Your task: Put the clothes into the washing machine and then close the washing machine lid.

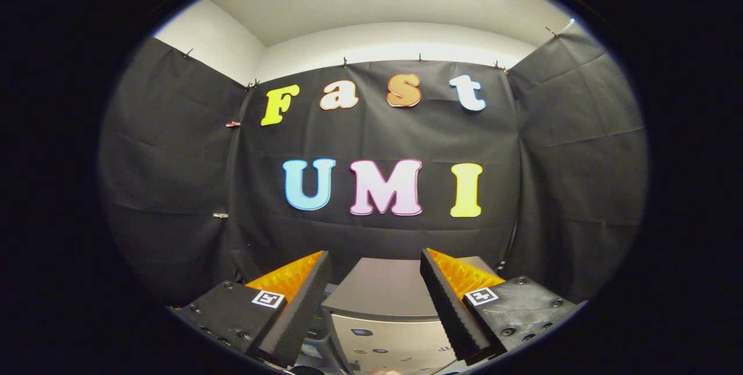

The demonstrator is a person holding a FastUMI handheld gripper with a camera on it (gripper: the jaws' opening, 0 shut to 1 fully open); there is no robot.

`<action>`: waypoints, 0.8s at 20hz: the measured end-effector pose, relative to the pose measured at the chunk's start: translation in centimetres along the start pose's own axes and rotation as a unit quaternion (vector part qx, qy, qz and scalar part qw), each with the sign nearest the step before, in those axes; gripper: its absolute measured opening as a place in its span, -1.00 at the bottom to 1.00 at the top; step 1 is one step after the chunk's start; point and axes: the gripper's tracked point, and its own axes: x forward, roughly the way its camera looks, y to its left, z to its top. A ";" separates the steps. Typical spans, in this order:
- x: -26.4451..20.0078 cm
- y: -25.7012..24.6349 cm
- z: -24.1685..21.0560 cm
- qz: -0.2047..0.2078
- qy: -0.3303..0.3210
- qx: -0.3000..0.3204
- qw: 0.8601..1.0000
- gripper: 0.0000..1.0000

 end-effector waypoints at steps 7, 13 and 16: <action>-1.4 -2.3 -0.8 -0.038 0.008 0.001 0.999 0.94; -1.4 -3.8 -0.7 -0.052 0.006 0.017 0.999 0.94; -1.4 -3.8 -0.7 -0.049 0.007 0.018 0.999 0.94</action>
